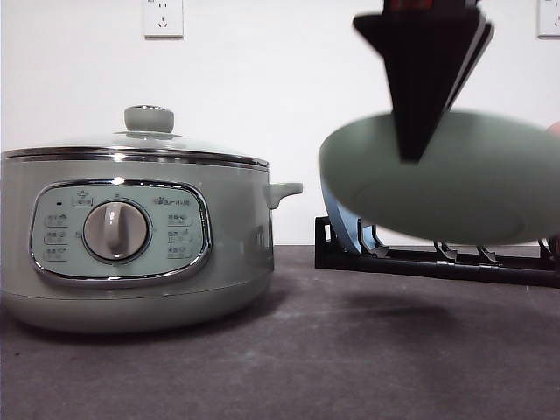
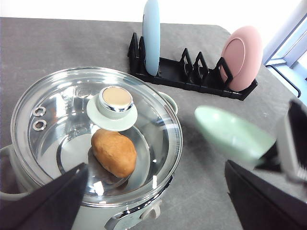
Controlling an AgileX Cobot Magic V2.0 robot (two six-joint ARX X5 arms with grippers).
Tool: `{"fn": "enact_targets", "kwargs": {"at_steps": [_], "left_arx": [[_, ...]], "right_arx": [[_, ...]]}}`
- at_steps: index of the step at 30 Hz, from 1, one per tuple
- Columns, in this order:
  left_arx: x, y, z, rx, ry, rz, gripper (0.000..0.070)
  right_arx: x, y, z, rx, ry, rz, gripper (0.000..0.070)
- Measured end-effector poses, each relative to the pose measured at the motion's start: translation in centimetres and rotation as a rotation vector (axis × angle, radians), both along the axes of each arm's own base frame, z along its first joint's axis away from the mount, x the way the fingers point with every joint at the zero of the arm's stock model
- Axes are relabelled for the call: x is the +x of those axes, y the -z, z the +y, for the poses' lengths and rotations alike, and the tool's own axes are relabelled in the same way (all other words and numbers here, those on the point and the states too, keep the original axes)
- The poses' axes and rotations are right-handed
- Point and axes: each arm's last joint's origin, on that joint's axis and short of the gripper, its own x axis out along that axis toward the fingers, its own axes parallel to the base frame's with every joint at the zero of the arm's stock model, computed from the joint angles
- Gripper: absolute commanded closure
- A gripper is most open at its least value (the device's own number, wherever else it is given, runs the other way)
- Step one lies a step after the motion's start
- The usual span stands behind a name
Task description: Transfer potato from steamer to green plate
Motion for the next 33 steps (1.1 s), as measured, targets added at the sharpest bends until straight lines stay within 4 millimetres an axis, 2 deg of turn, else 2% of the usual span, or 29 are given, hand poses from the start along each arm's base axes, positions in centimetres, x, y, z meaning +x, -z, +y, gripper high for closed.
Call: {"fn": "enact_targets", "kwargs": {"at_steps": [5,13,21,23,26,27,28,33], "left_arx": [[0.0,0.0,0.0,0.0,0.0,0.0,0.0115],[0.0,0.0,0.0,0.0,0.0,0.0,0.0115],[0.0,0.0,0.0,0.0,0.0,0.0,0.0115],[0.0,0.0,0.0,0.0,0.0,0.0,0.0115],[0.0,0.0,0.0,0.0,0.0,0.0,0.0115],[0.0,0.0,0.0,0.0,0.0,0.0,0.0115],[0.0,0.0,0.0,0.0,0.0,0.0,0.0115],[0.0,0.0,0.0,0.0,0.0,0.0,0.0115]], "right_arx": [[-0.9,2.5,0.5,-0.005,-0.022,0.005,0.0697],[-0.7,6.5,1.3,-0.072,-0.015,0.019,0.0697],[-0.6,8.3,1.7,-0.073,-0.017,0.037,0.069],[-0.6,8.5,1.7,-0.059,-0.019,0.052,0.0622],[-0.7,8.5,1.8,-0.035,-0.016,0.087,0.0362],[-0.7,8.6,1.8,-0.033,-0.013,0.09,0.0323],[-0.7,8.6,1.8,-0.03,-0.009,0.09,0.0305],[-0.6,8.6,2.0,-0.005,0.011,0.08,0.0304]]}}
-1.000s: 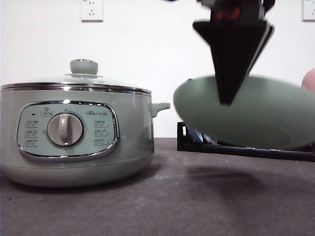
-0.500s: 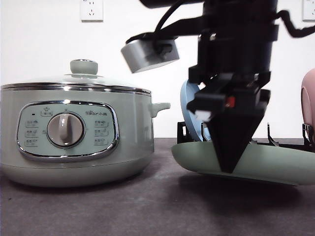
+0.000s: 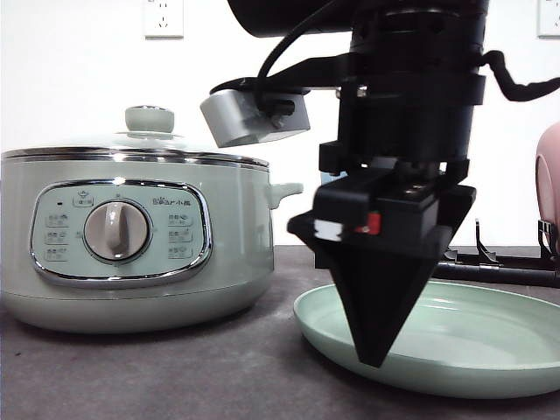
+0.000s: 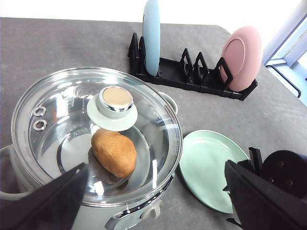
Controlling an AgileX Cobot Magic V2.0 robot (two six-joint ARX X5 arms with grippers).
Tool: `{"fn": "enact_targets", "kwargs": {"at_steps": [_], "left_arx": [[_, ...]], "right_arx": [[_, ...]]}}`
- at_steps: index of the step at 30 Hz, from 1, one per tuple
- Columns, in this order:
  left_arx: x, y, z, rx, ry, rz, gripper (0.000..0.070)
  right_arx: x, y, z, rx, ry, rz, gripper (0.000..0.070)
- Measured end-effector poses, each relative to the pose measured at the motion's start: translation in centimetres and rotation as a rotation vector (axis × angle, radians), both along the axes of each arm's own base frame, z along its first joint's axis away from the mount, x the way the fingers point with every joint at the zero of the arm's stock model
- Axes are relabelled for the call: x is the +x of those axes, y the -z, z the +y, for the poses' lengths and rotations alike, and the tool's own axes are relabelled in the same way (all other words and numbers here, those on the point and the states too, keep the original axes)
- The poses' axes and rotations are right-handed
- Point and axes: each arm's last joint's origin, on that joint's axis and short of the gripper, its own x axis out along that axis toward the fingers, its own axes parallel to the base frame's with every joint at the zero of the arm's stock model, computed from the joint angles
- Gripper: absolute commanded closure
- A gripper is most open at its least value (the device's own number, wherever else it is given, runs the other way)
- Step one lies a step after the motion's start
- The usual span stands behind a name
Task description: Transfer potato from steamer to green plate
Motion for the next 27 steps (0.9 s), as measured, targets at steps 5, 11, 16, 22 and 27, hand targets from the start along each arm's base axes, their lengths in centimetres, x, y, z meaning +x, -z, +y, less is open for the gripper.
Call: {"fn": "enact_targets", "kwargs": {"at_steps": [5,11,16,22,27], "left_arx": [[0.0,0.0,0.0,0.0,0.0,0.0,0.0115],[0.0,0.0,0.0,0.0,0.0,0.0,0.0115],[0.0,0.0,0.0,0.0,0.0,0.001,0.0115],[0.0,0.0,0.0,0.0,0.0,0.001,0.0115],[0.0,0.0,0.0,0.0,0.0,0.0,0.0115]], "right_arx": [[0.0,0.0,0.0,0.002,0.006,-0.005,0.0304],[0.1,-2.6,-0.4,0.076,0.015,-0.041,0.0304],[0.8,-7.6,-1.3,0.25,0.041,-0.113,0.0304],[1.9,-12.8,-3.9,0.478,0.063,-0.137,0.0304],[2.8,-15.8,-6.3,0.667,0.056,-0.109,0.0304]]}}
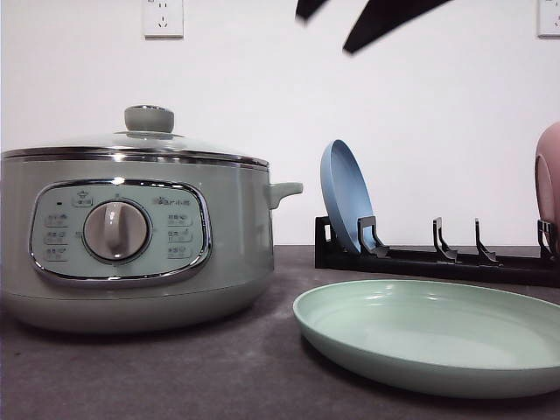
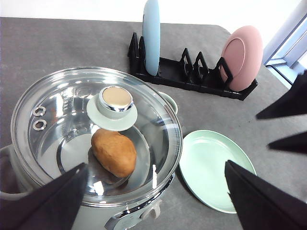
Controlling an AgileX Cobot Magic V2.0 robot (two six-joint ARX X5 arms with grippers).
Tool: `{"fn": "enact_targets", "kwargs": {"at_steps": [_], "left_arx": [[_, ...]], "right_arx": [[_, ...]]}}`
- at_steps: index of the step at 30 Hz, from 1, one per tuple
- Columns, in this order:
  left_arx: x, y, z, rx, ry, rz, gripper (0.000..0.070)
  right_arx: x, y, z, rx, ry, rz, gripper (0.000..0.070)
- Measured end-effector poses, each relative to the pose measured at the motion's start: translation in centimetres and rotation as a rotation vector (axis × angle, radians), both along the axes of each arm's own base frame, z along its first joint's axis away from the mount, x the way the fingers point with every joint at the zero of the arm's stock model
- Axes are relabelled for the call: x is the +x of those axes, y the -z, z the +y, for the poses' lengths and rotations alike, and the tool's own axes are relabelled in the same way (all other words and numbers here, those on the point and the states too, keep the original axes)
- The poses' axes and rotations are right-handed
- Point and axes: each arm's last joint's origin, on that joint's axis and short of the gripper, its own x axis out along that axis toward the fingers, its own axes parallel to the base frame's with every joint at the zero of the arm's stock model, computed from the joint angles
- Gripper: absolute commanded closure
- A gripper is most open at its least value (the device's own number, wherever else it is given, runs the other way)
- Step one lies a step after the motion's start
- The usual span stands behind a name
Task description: Transfer potato from steamer to green plate
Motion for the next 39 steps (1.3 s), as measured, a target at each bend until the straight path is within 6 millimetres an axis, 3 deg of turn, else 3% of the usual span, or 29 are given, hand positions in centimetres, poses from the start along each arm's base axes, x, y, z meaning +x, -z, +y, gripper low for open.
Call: {"fn": "enact_targets", "kwargs": {"at_steps": [8,22,33,39], "left_arx": [[0.0,0.0,0.0,0.0,0.0,0.0,0.0115],[0.8,-0.2,0.0,-0.018,-0.011,0.039,0.0112],[6.5,-5.5,-1.6,0.038,-0.024,0.129,0.0112],[11.2,-5.7,-4.2,0.147,-0.03,0.225,0.0112]], "right_arx": [[1.1,-1.7,-2.9,0.259,-0.146,0.105,0.0304],[1.5,-1.6,-3.5,0.26,-0.125,0.107,0.0304],[1.5,-1.6,-3.5,0.259,-0.125,0.108,0.0304],[1.5,-1.6,-3.5,0.259,-0.125,0.108,0.0304]]}}
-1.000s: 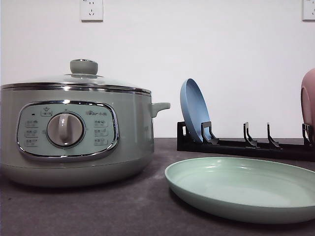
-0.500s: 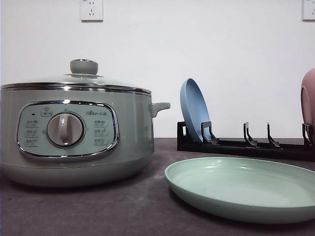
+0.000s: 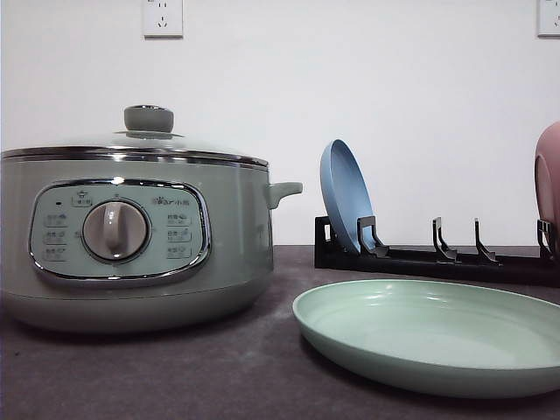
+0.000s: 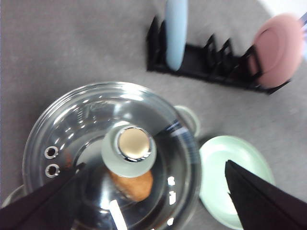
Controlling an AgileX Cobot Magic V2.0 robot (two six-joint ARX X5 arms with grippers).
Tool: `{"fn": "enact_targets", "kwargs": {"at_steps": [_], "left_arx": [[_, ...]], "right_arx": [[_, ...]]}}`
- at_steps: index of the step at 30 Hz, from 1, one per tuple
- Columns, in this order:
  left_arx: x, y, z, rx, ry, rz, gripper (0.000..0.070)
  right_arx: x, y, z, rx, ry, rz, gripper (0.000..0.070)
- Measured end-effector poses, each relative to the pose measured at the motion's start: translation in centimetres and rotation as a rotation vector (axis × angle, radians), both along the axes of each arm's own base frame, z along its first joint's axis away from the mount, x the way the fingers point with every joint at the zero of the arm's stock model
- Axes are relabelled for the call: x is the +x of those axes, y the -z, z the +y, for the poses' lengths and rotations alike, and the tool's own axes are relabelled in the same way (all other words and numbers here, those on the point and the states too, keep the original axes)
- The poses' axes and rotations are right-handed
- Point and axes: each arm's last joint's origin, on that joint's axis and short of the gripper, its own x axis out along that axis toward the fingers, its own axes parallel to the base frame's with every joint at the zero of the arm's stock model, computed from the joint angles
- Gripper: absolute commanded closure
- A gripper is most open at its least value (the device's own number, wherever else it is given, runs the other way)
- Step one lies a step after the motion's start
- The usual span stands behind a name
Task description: Transfer potato from steamer to green plate
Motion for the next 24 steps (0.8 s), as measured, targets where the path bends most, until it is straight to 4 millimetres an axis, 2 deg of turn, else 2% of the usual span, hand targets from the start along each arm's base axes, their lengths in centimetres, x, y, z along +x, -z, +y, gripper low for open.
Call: {"fn": "enact_targets", "kwargs": {"at_steps": [6,12,17,24], "left_arx": [[4.2,2.1,-3.1,0.133,0.006,0.086,0.0113],[6.8,5.0,-5.3,0.231,0.017,0.16,0.0114],[8.1,6.9,-6.6,0.289,0.029,0.203,0.0116],[8.7,8.2,-7.6,0.332,0.038,0.233,0.0116]], "right_arx": [[0.0,0.0,0.0,0.0,0.0,0.0,0.0304],[0.0,0.0,0.0,0.0,0.0,0.0,0.0304],[0.0,0.0,0.0,0.0,0.0,0.0,0.0304],[0.0,0.0,0.0,0.0,0.0,0.0,0.0304]]}}
